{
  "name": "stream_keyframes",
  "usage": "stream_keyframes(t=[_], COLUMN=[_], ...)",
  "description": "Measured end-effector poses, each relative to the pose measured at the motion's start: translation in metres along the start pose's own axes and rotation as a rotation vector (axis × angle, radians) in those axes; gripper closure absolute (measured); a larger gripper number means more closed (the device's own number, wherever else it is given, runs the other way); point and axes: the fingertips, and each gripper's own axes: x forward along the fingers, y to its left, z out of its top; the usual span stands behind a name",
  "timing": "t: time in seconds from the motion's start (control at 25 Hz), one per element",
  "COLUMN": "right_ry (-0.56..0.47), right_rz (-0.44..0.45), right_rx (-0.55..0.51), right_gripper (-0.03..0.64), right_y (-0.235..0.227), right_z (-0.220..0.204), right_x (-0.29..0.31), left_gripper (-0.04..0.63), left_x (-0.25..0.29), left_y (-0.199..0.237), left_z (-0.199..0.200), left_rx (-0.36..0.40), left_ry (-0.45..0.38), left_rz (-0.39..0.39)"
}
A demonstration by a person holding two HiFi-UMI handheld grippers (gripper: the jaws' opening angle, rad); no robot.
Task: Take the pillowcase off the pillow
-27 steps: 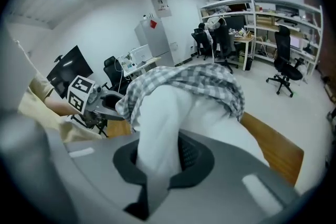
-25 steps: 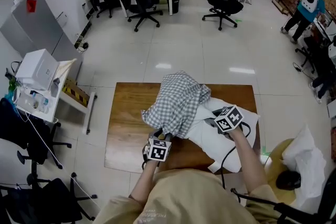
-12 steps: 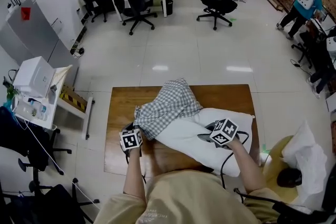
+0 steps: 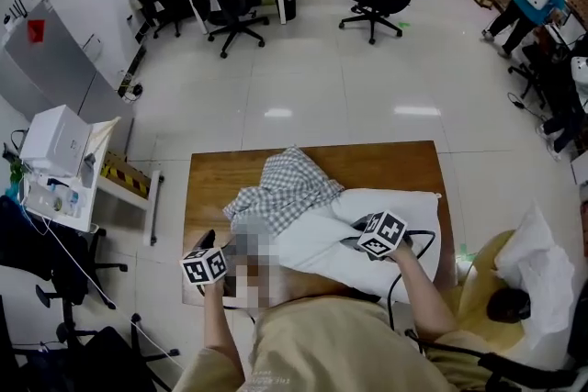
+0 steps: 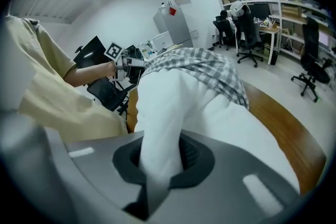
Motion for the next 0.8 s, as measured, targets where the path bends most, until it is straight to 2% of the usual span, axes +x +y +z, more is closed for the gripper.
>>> stream_keyframes(t=[0.04, 0.12, 0.2, 0.28, 0.36, 0.44, 0.52, 0.56, 0.6, 0.64, 0.68, 0.72, 0.76, 0.8], right_ry=[0.017, 0.04, 0.059, 0.077, 0.085, 0.089, 0.092, 0.089, 0.082, 0.071, 0.056, 0.041, 0.025, 0.007], right_rz=[0.001, 0.004, -0.004, -0.024, -0.042, -0.06, -0.073, -0.078, -0.083, -0.088, -0.092, -0.093, -0.091, -0.086], right_rx=[-0.012, -0.025, -0.033, -0.047, -0.063, -0.082, -0.098, -0.102, -0.102, -0.097, -0.085, -0.07, -0.055, -0.041], right_gripper=[0.583, 0.58, 0.58, 0.578, 0.577, 0.575, 0.574, 0.574, 0.574, 0.574, 0.574, 0.574, 0.575, 0.577], right_y=[0.002, 0.004, 0.005, 0.006, 0.012, 0.017, 0.023, 0.026, 0.029, 0.031, 0.033, 0.035, 0.037, 0.041], right_z=[0.001, -0.002, -0.009, -0.01, -0.004, 0.002, 0.007, 0.009, 0.01, 0.011, 0.011, 0.011, 0.012, 0.012], right_x=[0.001, 0.003, 0.005, 0.007, 0.006, 0.0, -0.007, -0.01, -0.013, -0.017, -0.022, -0.026, -0.03, -0.033], left_gripper=[0.145, 0.126, 0.135, 0.194, 0.226, 0.248, 0.304, 0.357, 0.474, 0.542, 0.582, 0.584, 0.584, 0.584], left_x=[-0.006, -0.005, 0.013, 0.043, 0.076, 0.108, 0.134, 0.145, 0.155, 0.164, 0.171, 0.173, 0.168, 0.156], left_y=[-0.015, -0.063, -0.119, -0.165, -0.192, -0.209, -0.216, -0.212, -0.202, -0.192, -0.185, -0.183, -0.18, -0.171], left_z=[0.014, 0.04, 0.055, 0.053, 0.042, 0.026, 0.009, 0.0, -0.009, -0.013, -0.006, 0.01, 0.024, 0.025], left_rx=[0.038, 0.183, 0.321, 0.436, 0.561, 0.673, 0.761, 0.794, 0.82, 0.839, 0.852, 0.849, 0.805, 0.7], left_ry=[-0.024, -0.062, -0.048, 0.03, 0.135, 0.254, 0.379, 0.452, 0.519, 0.555, 0.543, 0.496, 0.468, 0.512], left_rz=[-0.031, -0.099, -0.178, -0.254, -0.295, -0.316, -0.308, -0.276, -0.229, -0.184, -0.148, -0.122, -0.105, -0.096])
